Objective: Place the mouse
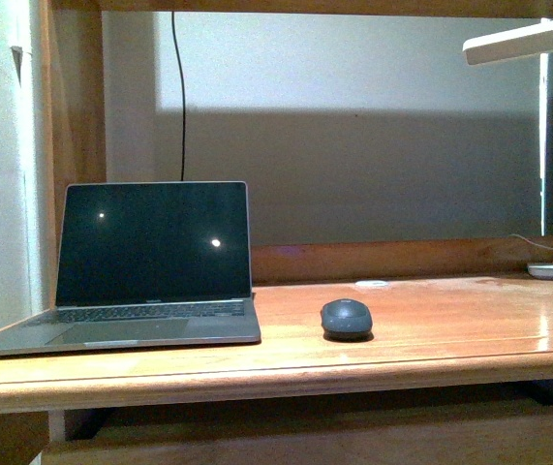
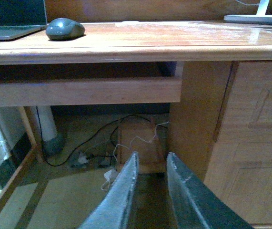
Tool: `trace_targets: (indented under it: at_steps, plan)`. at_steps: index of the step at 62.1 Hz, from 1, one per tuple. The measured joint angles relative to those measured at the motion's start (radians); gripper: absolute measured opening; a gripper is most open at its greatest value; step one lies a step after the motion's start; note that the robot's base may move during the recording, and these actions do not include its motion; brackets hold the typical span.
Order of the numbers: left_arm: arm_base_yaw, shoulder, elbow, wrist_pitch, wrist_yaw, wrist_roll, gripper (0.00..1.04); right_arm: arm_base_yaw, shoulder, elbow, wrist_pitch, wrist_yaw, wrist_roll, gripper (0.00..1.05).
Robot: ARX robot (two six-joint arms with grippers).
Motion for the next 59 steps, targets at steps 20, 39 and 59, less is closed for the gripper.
trace_targets:
  at_steps: [20, 39, 59]
  plan:
    - [0.000, 0.000, 0.000, 0.000, 0.000, 0.000, 0.97, 0.000, 0.000, 0.000, 0.000, 0.000, 0.000, 0.98]
    - [0.000, 0.000, 0.000, 0.000, 0.000, 0.000, 0.97, 0.000, 0.000, 0.000, 0.000, 0.000, 0.000, 0.97]
    - [0.000, 0.000, 0.000, 0.000, 0.000, 0.000, 0.97, 0.000, 0.000, 0.000, 0.000, 0.000, 0.000, 0.97]
